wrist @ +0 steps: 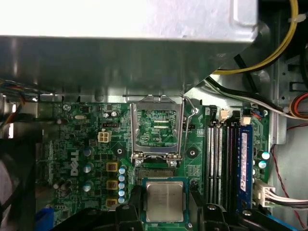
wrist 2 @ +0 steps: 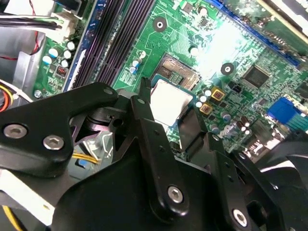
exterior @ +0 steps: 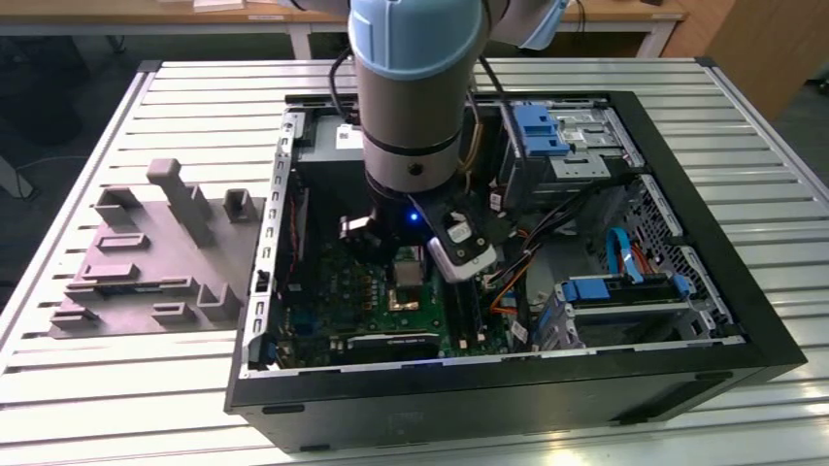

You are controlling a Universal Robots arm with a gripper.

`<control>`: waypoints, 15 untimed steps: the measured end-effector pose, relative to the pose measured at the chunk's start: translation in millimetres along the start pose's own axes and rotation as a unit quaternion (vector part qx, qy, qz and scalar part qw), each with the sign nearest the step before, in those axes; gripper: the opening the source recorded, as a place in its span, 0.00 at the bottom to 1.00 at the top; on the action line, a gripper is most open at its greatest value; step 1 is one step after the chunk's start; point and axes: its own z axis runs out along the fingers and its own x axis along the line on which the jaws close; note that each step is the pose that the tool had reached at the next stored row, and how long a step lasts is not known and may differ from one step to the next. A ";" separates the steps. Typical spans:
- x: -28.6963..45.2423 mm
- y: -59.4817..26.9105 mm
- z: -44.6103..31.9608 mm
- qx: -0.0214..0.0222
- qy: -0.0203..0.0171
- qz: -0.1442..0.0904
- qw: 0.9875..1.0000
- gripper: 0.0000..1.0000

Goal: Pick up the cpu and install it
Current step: 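Place the cpu into insertion slot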

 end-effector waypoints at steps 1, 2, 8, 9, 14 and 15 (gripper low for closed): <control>0.1 -0.1 1.7 0.000 0.000 0.000 1.000 0.47; 0.2 -0.1 3.3 0.000 0.000 0.000 1.000 0.47; 1.6 -1.0 11.9 0.000 0.000 0.000 1.000 0.47; 1.8 -1.5 12.8 0.000 0.000 -0.001 1.000 0.47; 1.8 -2.4 14.2 0.000 0.000 -0.002 1.000 0.47; 1.9 -2.4 14.2 0.000 0.000 -0.002 1.000 0.47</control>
